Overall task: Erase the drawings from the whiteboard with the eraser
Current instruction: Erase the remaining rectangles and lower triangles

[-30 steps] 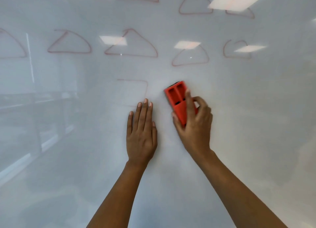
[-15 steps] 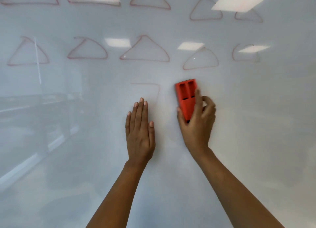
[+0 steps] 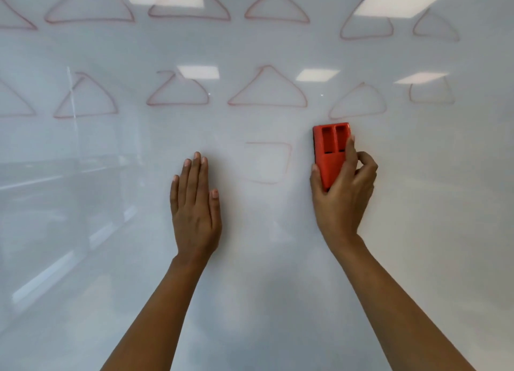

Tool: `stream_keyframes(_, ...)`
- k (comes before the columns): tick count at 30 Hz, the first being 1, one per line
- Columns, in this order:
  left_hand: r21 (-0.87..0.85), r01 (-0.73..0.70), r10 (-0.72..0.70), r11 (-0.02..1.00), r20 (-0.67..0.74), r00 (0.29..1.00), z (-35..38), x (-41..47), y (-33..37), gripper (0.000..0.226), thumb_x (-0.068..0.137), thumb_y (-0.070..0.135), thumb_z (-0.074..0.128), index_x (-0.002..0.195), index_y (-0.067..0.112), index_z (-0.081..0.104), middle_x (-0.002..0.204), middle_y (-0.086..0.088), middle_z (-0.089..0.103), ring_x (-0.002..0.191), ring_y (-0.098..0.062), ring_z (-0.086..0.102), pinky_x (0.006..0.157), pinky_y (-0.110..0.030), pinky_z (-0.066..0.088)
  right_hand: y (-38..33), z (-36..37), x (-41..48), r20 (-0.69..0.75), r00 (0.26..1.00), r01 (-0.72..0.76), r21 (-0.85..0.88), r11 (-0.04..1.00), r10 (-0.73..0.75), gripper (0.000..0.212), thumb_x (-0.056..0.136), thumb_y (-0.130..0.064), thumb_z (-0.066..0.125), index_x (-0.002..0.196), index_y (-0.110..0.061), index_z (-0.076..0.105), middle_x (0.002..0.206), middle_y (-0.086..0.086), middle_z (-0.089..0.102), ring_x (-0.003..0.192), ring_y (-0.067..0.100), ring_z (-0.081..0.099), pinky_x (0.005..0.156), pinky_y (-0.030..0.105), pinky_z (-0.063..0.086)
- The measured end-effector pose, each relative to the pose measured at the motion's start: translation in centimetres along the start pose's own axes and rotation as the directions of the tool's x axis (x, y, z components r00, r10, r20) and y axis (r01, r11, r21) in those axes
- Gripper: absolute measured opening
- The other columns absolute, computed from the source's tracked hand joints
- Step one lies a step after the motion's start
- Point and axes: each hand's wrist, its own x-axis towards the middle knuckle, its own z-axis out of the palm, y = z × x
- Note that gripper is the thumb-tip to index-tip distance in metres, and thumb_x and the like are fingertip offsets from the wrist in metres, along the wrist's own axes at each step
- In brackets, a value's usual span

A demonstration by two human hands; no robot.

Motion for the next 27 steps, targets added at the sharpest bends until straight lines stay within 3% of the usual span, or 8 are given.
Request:
stream_keyframes(4,-0.047,-0.006,0.005,0.999,-0.015,1.000,-0.1,-0.1,0.1,0.050,0.101,0.020,0.023,0.148,0.003,0.029,0.156,-0.007,0.026,0.146,-0.021,0.022,0.121,-0.034,0.012,-3.3,1.4,-3.4,0.066,0.959,0.279,-0.033,0.960,-0.277,0.065,0.086,-0.036,0.062,0.141,-0.006,0.043,0.120,0.022,0.053,0.093,0.037,0.054,0.076,0.043,0.046)
stream_keyframes(9,-0.130,-0.045,0.043,0.990,-0.019,0.999,-0.2,-0.3,-0.5,0.049,0.101,0.019,0.026,0.148,0.003,0.028,0.155,-0.006,0.025,0.146,-0.020,0.021,0.121,-0.033,0.012,-1.6,1.2,-6.9,0.250,0.717,0.671,0.004,0.741,-0.650,0.069,0.085,-0.039,0.060,0.144,-0.017,0.032,0.124,0.008,0.040,0.086,0.030,0.055,0.071,0.039,0.046)
stream_keyframes(11,-0.133,-0.065,0.063,0.989,-0.016,0.998,-0.1,-0.4,-0.6,0.050,0.101,0.019,0.026,0.148,0.003,0.027,0.156,-0.006,0.025,0.146,-0.020,0.022,0.121,-0.033,0.013,-0.3,0.9,-5.6,0.220,0.781,0.607,-0.049,0.793,-0.584,0.071,0.081,-0.037,0.065,0.143,-0.015,0.036,0.124,0.012,0.045,0.091,0.032,0.053,0.074,0.041,0.045)
stream_keyframes(14,-0.135,-0.068,0.067,0.989,-0.008,0.998,0.0,-0.5,-0.7,0.050,0.101,0.020,0.024,0.148,0.003,0.026,0.156,-0.005,0.025,0.147,-0.018,0.020,0.121,-0.033,0.013,-0.6,0.8,-2.2,0.046,0.976,0.217,-0.083,0.973,-0.213,0.066,0.084,-0.034,0.065,0.142,-0.010,0.043,0.121,0.020,0.051,0.100,0.034,0.049,0.081,0.043,0.043)
stream_keyframes(17,-0.156,-0.076,0.077,0.985,-0.001,0.997,0.0,-0.5,-0.7,0.051,0.103,0.025,0.021,0.149,0.005,0.023,0.156,-0.005,0.023,0.147,-0.016,0.018,0.121,-0.033,0.013,-3.6,1.6,-0.4,-0.026,0.999,0.043,-0.053,0.998,-0.044,0.066,0.087,-0.036,0.063,0.143,-0.009,0.041,0.122,0.020,0.049,0.100,0.034,0.049,0.081,0.043,0.043)
stream_keyframes(20,-0.197,-0.083,0.079,0.977,-0.025,0.997,-0.1,-0.5,-0.8,0.051,0.103,0.028,0.021,0.149,0.006,0.021,0.157,0.000,0.020,0.148,-0.014,0.015,0.121,-0.034,0.013,-6.8,2.9,-2.0,0.020,0.976,0.219,-0.067,0.973,-0.219,0.067,0.084,-0.037,0.063,0.142,-0.009,0.043,0.121,0.020,0.053,0.095,0.036,0.053,0.077,0.043,0.044)
stream_keyframes(23,-0.268,-0.068,0.054,0.961,-0.061,0.997,-0.3,-0.4,-0.8,0.053,0.103,0.031,0.024,0.148,0.003,0.022,0.156,0.002,0.018,0.149,-0.013,0.011,0.121,-0.038,0.015,-7.5,3.5,-5.7,0.143,0.864,0.494,-0.048,0.868,-0.483,0.070,0.085,-0.040,0.061,0.144,-0.014,0.036,0.124,0.015,0.049,0.091,0.032,0.054,0.073,0.041,0.046)
stream_keyframes(27,-0.274,-0.086,0.072,0.958,-0.062,0.996,-1.1,-0.5,-1.4,0.052,0.100,0.023,0.029,0.148,0.004,0.023,0.156,0.001,0.019,0.149,-0.014,0.012,0.121,-0.036,0.011,-4.0,2.4,-7.6,0.237,0.738,0.653,-0.020,0.757,-0.631,0.069,0.085,-0.041,0.058,0.144,-0.019,0.031,0.125,0.006,0.039,0.090,0.028,0.054,0.074,0.039,0.044)
